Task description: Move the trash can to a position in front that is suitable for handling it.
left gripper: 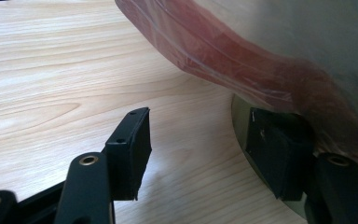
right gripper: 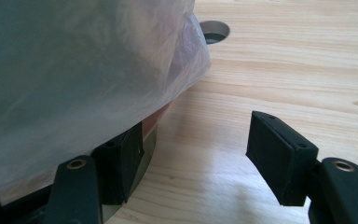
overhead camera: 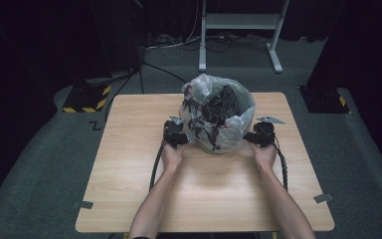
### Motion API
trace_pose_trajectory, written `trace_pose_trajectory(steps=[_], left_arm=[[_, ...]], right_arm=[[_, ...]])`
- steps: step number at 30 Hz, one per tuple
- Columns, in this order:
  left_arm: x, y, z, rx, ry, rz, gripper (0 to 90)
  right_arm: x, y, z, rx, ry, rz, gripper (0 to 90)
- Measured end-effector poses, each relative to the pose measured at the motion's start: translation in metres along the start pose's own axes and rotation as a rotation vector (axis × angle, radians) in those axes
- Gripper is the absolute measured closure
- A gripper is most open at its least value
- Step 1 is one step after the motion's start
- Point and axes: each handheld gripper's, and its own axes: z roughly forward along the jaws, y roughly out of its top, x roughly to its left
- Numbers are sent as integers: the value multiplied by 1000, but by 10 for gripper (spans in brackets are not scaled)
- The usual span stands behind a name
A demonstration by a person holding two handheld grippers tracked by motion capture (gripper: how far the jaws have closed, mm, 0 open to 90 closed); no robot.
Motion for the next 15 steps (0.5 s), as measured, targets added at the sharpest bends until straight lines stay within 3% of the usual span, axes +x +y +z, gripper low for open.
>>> trace_pose_trajectory(steps=[8, 15], left_arm=[[-20, 10, 6, 12, -18, 55, 392], [-33, 11, 11, 10, -59, 55, 372]], right_arm=[[-20, -4, -9, -12, -21, 35, 353], [-37, -8, -18, -15, -45, 54, 355]])
